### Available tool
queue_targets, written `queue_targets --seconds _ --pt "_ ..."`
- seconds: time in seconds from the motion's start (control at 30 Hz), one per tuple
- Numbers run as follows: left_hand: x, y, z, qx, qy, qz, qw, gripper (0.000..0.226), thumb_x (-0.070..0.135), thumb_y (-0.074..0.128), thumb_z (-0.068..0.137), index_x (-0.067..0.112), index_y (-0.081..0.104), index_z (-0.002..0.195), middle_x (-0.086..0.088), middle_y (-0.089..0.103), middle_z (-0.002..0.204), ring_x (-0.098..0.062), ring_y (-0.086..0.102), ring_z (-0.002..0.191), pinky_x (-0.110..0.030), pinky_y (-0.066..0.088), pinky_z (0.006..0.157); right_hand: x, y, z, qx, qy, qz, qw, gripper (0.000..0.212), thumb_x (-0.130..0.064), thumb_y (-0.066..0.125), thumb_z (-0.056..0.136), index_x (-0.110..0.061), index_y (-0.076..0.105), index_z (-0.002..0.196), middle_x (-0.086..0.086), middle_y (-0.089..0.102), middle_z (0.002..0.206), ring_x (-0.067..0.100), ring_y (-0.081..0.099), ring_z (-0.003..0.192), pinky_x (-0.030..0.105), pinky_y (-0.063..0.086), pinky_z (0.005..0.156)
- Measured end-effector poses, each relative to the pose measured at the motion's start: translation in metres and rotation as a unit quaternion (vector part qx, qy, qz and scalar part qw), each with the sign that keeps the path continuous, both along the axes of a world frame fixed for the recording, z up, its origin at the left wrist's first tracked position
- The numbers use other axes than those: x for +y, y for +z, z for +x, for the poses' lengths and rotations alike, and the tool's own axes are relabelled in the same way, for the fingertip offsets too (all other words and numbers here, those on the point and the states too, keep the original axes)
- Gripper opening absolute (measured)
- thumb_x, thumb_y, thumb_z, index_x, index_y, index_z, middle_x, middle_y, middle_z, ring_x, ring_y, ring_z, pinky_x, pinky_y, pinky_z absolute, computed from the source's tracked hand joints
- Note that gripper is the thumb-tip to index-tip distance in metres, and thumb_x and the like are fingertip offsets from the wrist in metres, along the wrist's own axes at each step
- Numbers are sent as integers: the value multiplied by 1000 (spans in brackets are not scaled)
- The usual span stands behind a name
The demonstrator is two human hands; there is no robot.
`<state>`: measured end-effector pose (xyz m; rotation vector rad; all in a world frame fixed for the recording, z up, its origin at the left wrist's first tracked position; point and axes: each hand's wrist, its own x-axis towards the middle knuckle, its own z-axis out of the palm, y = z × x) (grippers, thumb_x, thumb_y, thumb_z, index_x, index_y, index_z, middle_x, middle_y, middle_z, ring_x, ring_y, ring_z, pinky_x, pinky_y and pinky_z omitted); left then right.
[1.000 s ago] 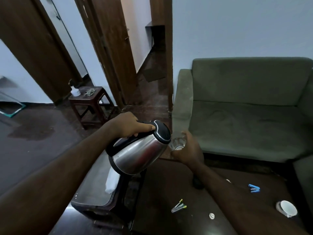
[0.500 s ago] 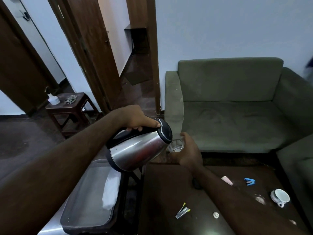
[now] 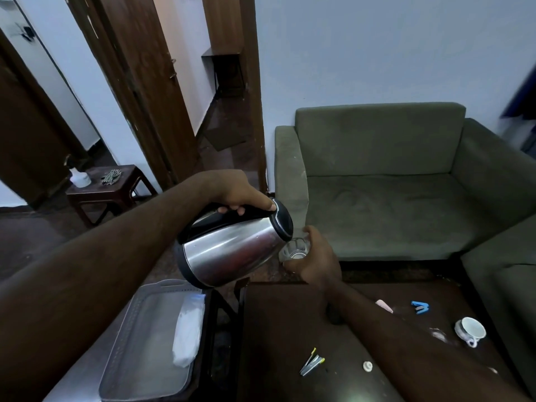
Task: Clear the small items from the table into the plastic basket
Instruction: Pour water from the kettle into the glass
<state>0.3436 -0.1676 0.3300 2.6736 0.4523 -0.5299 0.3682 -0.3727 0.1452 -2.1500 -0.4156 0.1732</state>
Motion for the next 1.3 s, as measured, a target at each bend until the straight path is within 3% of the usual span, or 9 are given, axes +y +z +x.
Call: queue_targets --seconds 0.27,0.53,0.67,0.73,0.93,1.13,1.3 --pt "-18 5 11 19 2 1 1000 66 80 68 53 14 66 54 0 64 51 -16 48 37 -23 43 51 -14 3 7 -15 21 -28 999 89 -38 86 58 -28 44 135 -3 60 126 19 58 114 31 49 89" --pt "-33 12 18 32 4 23 999 61 74 70 65 14 66 54 2 63 48 -14 48 34 -25 44 52 -25 -4 12 -9 13 -14 1000 92 -37 86 53 -28 44 134 -5 59 120 16 56 109 28 46 83" --pt "-38 21 20 41 2 31 999 64 73 70 68 15 66 41 3 59 42 -13 47 31 -27 44 54 -29 -6 14 5 10 -10 1000 92 -38 86 53 -28 44 134 -6 57 117 15 57 108 24 44 81" --pt "-40 26 20 51 -6 36 998 58 73 69 69 24 67 37 4 58 40 -12 46 31 -28 45 56 -30 -6 15 7 8 -9 1000 92 -39 87 54 -27 45 135 -3 60 121 16 58 109 24 44 82" --pt "-43 35 25 66 -12 57 996 61 72 70 67 13 66 57 1 61 47 -14 48 34 -24 44 52 -33 -6 17 8 8 -8 1000 90 -36 88 57 -23 46 135 0 62 121 19 60 110 29 51 88" --pt "-50 34 28 68 -13 73 995 61 70 71 69 14 64 44 1 60 43 -14 48 31 -26 44 50 -34 -8 16 4 11 3 1000 85 -36 88 56 -24 48 130 -2 63 116 17 61 105 29 52 84" --pt "-53 38 28 76 -15 82 994 55 69 69 73 15 65 58 2 60 42 -12 48 31 -24 43 48 -36 -11 14 4 19 9 1000 81 -31 89 55 -26 49 125 -5 62 112 15 61 102 34 55 82"
